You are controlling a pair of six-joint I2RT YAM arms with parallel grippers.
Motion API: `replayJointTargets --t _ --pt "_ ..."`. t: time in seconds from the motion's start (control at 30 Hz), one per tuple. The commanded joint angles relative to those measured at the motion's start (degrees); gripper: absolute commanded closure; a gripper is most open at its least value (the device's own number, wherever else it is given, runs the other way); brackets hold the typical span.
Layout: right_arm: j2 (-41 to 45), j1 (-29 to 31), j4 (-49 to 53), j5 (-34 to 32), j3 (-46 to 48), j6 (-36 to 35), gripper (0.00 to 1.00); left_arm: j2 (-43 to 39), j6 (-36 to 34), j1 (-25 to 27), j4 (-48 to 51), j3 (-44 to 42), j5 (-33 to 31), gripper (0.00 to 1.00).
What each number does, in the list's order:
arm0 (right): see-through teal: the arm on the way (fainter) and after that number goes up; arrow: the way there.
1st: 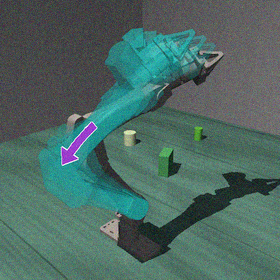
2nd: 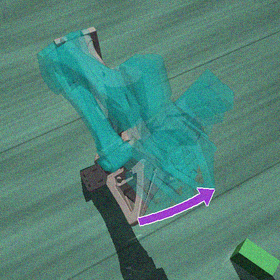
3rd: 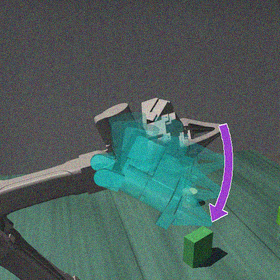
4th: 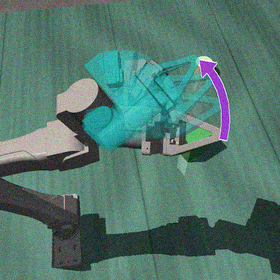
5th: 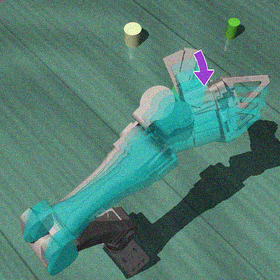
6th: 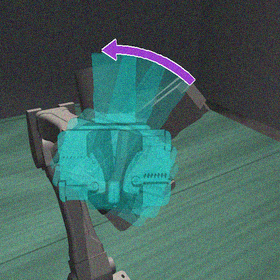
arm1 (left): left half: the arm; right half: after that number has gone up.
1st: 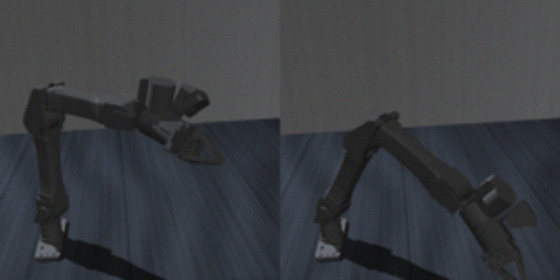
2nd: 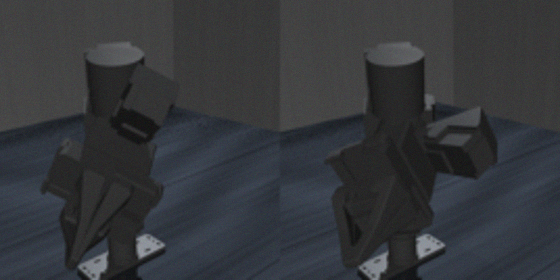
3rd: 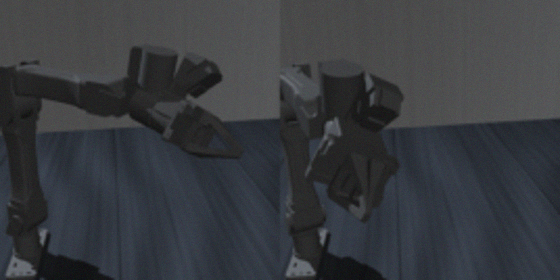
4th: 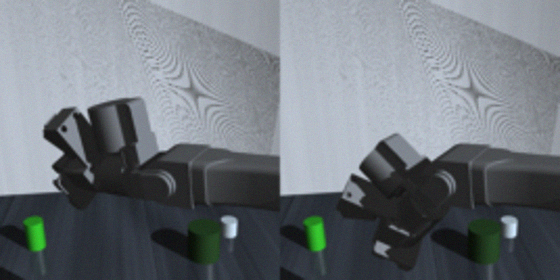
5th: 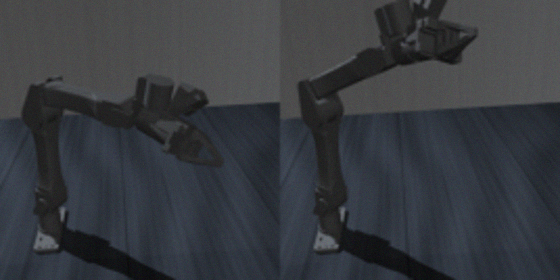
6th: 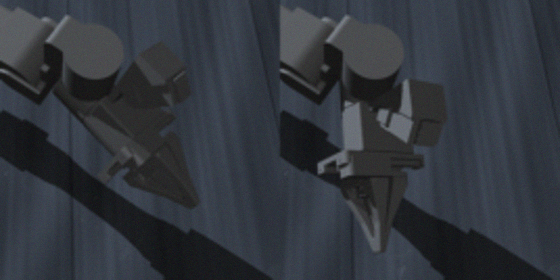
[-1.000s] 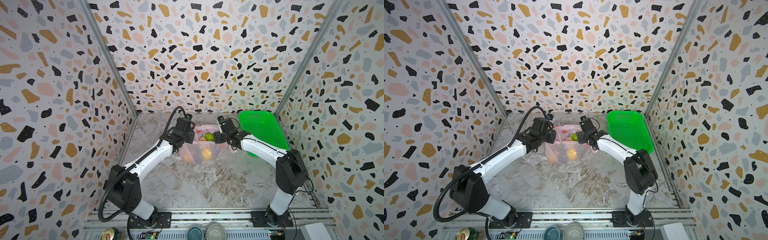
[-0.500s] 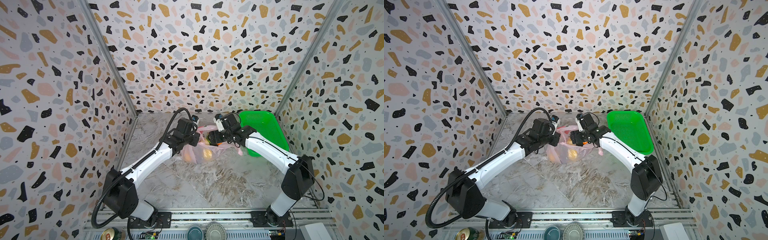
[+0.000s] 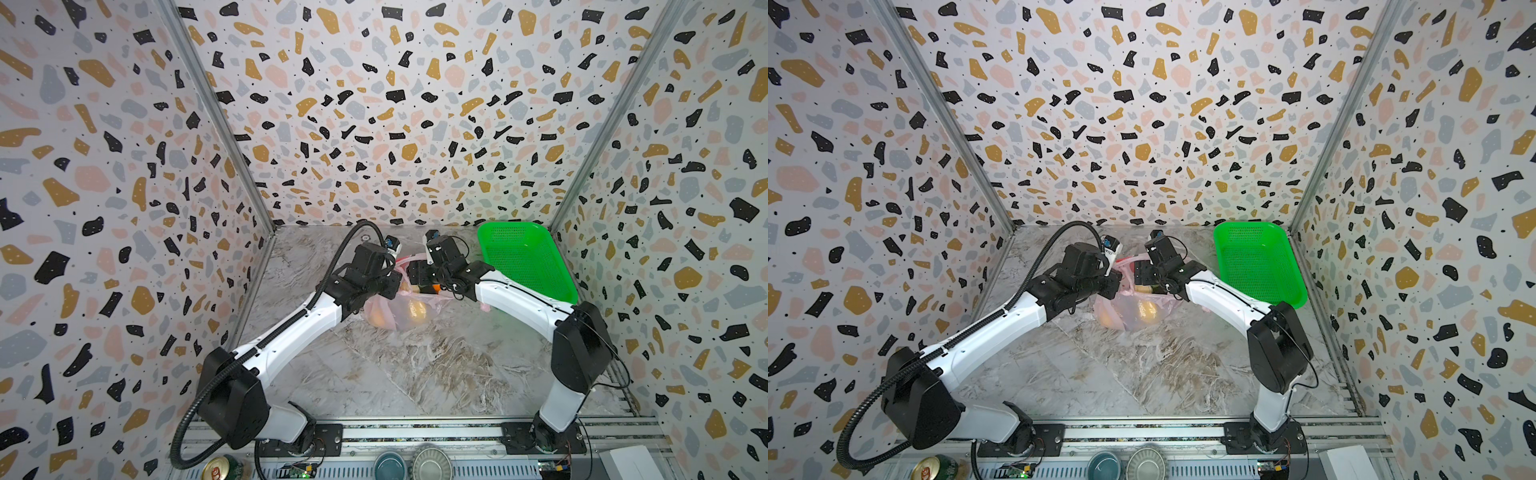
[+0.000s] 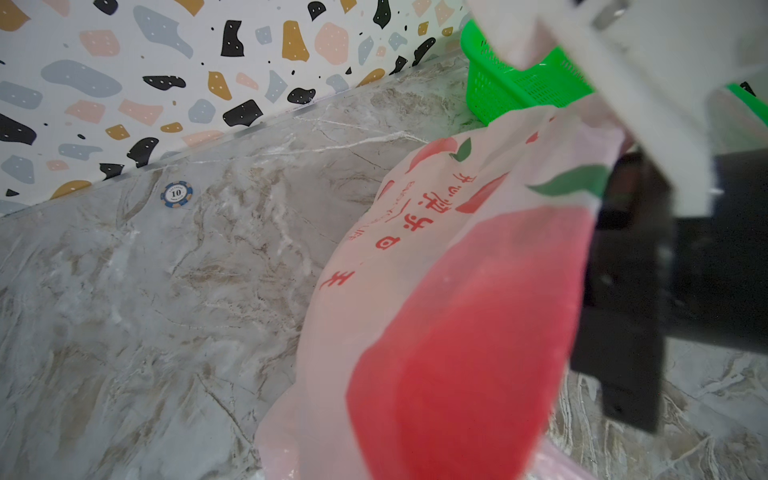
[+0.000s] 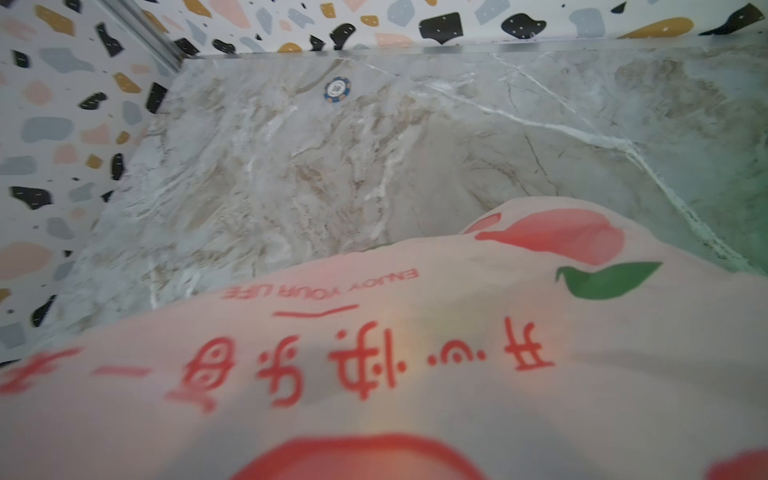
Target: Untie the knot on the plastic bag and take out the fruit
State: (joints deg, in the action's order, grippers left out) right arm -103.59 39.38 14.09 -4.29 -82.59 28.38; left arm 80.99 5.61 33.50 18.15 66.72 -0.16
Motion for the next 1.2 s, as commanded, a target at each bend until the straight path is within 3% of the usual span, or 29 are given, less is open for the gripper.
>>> replayJointTargets --t 0.0,0.17,0.43,0.73,0.8,0.87,1.07,1.17 --pt "-2.9 -0.4 -0.5 2.7 -0.4 -2.6 0.16 -1.8 -0.2 0.2 -3.8 -1.7 0.2 1.0" --pt "-4.6 -0.4 3.6 12.3 0.8 -7.7 0.13 -1.3 -0.4 0.2 -5.1 -1.9 0.3 1.0" --pt "1.3 -0.2 15.9 24.5 4.0 -17.6 0.11 -1.3 -1.4 0.2 -5.8 -2.8 -1.0 1.0" --pt "6.2 8.0 20.6 19.5 12.4 -18.9 0.11 -3.3 -0.8 0.2 -4.8 -5.3 -1.0 1.0" --pt "6.3 8.2 19.5 19.0 13.8 -17.8 0.11 -3.7 -0.8 0.2 -4.0 -6.0 -1.2 0.88" --pt "7.0 8.0 17.5 18.5 14.8 -16.0 0.1 -4.2 -0.6 0.2 -2.2 -5.9 -1.2 0.57" --pt "10.4 6.1 13.7 16.2 16.5 -9.1 0.1 -8.1 1.7 0.2 -0.2 -5.8 -0.1 0.0" --pt "14.2 4.9 10.7 13.4 18.8 -4.2 0.1 -8.5 2.6 0.2 0.2 -5.9 1.1 0.0"
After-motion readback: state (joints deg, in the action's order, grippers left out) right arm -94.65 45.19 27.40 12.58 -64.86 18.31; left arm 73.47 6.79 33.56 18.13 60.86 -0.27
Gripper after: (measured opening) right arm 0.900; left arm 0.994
